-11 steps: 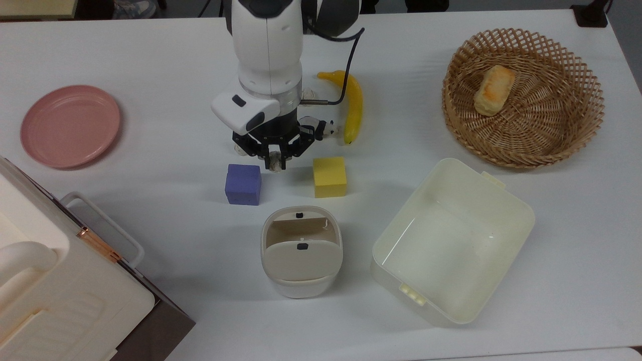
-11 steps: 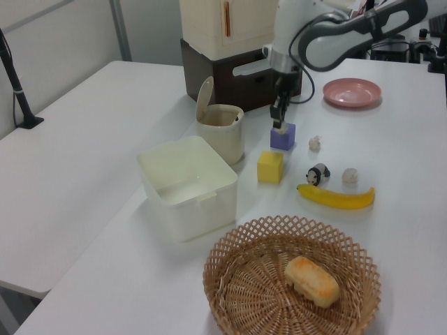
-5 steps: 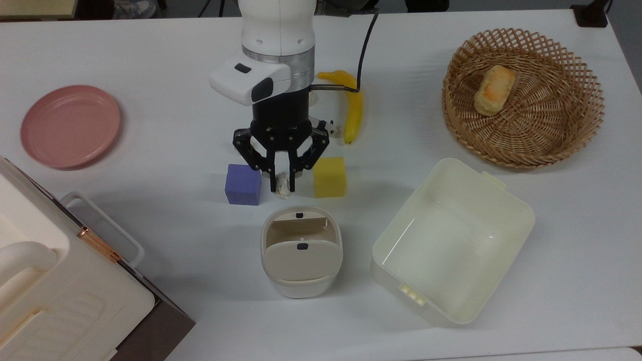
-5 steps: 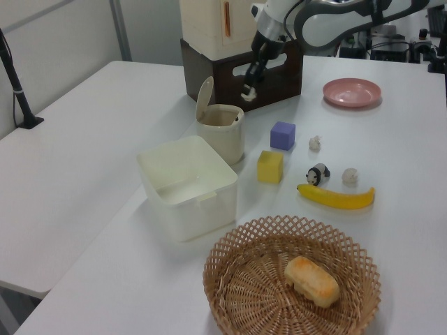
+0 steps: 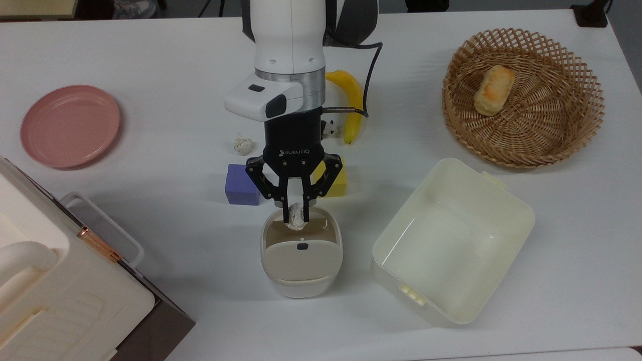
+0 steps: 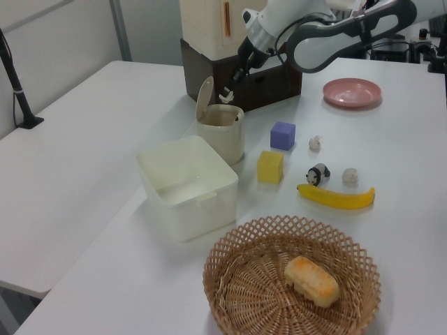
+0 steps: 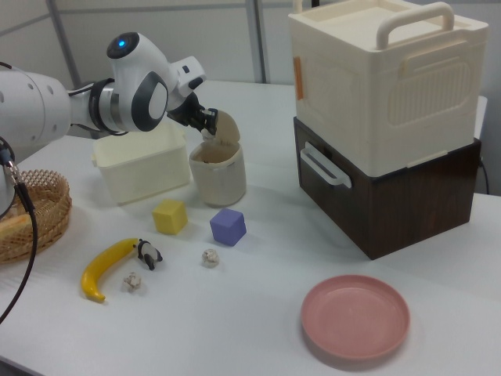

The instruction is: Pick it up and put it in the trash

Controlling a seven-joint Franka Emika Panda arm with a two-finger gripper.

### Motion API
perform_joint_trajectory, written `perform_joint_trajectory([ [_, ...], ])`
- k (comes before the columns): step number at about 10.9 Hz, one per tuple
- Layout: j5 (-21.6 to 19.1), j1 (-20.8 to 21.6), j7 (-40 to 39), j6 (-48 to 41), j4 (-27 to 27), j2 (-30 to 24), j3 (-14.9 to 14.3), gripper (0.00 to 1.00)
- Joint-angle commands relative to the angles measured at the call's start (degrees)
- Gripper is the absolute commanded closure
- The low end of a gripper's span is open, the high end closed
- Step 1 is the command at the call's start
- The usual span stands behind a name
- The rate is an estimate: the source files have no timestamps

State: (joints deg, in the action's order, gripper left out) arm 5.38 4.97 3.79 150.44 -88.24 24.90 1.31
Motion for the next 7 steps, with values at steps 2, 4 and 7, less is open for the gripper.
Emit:
perform_joint_trajectory([
  [2,1.2,0.9,1.3,0.8,0.4,0.1,-0.3,0.0],
  [4,1.1,1.0,1.3,0.3,0.2,-0.5,-0.3,0.0],
  [7,1.1,0.9,0.8,-8.0,0.2,-3.5,-0.3,0.0],
])
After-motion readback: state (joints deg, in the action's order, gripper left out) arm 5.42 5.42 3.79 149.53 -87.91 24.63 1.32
